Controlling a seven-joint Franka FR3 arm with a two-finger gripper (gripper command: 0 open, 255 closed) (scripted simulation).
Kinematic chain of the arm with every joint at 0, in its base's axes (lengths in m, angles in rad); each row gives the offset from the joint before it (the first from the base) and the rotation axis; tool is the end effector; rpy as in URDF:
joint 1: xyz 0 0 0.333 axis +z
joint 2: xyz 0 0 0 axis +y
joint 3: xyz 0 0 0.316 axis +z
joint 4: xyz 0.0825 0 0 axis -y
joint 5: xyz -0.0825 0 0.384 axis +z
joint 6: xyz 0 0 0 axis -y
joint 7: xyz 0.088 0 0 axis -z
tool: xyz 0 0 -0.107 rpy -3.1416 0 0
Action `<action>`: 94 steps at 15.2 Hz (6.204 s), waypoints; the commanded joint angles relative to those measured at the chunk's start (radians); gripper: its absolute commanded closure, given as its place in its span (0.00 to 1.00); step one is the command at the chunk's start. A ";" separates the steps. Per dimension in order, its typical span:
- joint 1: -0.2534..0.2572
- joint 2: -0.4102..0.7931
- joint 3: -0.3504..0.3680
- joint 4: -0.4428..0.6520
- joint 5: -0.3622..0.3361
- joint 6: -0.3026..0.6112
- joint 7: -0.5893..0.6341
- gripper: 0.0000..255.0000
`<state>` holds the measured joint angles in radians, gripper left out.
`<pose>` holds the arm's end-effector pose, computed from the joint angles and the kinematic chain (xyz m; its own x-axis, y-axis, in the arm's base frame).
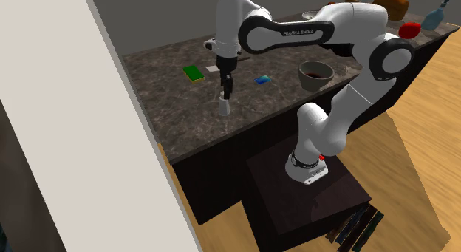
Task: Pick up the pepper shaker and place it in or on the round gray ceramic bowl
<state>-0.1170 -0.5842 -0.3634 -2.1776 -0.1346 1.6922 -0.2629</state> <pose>0.3254 -0.2197 0.5994 0.9841 -0.1569 0.0829 -0.1538 -0.9872 -0.0428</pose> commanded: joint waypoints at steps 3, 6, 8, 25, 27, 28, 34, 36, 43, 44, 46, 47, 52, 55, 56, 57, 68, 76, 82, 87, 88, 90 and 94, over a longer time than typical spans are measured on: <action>-0.003 -0.002 -0.008 -0.049 -0.005 0.050 -0.002 0.00; -0.005 -0.003 -0.012 -0.090 -0.008 0.090 -0.001 0.00; -0.005 -0.003 -0.013 -0.097 -0.009 0.097 0.000 0.00; -0.004 -0.002 -0.011 -0.083 -0.007 0.084 0.000 1.00; -0.002 0.001 -0.008 -0.055 -0.004 0.058 0.000 1.00; -0.001 0.002 -0.007 -0.040 -0.003 0.045 0.000 1.00; 0.005 0.017 0.001 0.051 0.006 -0.032 -0.001 1.00; 0.007 0.023 0.003 0.083 0.010 -0.058 -0.001 1.00; 0.015 0.053 0.009 0.202 0.021 -0.147 -0.004 1.00; 0.016 0.058 0.009 0.219 0.022 -0.160 -0.004 1.00; 0.019 0.069 0.010 0.256 0.026 -0.186 -0.006 1.00; 0.020 0.074 0.010 0.274 0.027 -0.199 -0.006 1.00; 0.026 0.107 0.009 0.371 0.036 -0.265 -0.011 1.00; 0.030 0.129 0.008 0.433 0.042 -0.305 -0.014 1.00; 0.031 0.137 0.007 0.455 0.044 -0.319 -0.016 1.00; 0.032 0.142 0.006 0.467 0.045 -0.326 -0.017 1.00; -0.049 -0.163 -0.014 0.317 -0.065 -0.465 -0.112 1.00; -0.104 -0.330 -0.053 0.305 -0.157 -0.603 -0.223 1.00; -0.134 -0.422 -0.093 0.346 -0.243 -0.714 -0.328 1.00; -0.147 -0.476 -0.129 0.412 -0.330 -0.806 -0.433 1.00; -0.148 -0.484 -0.137 0.428 -0.350 -0.825 -0.456 1.00; -0.149 -0.499 -0.153 0.465 -0.390 -0.860 -0.505 1.00; -0.145 -0.516 -0.182 0.544 -0.475 -0.924 -0.605 1.00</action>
<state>-0.2655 -1.1021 -0.5385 -1.6576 -0.5898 0.7831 -0.8440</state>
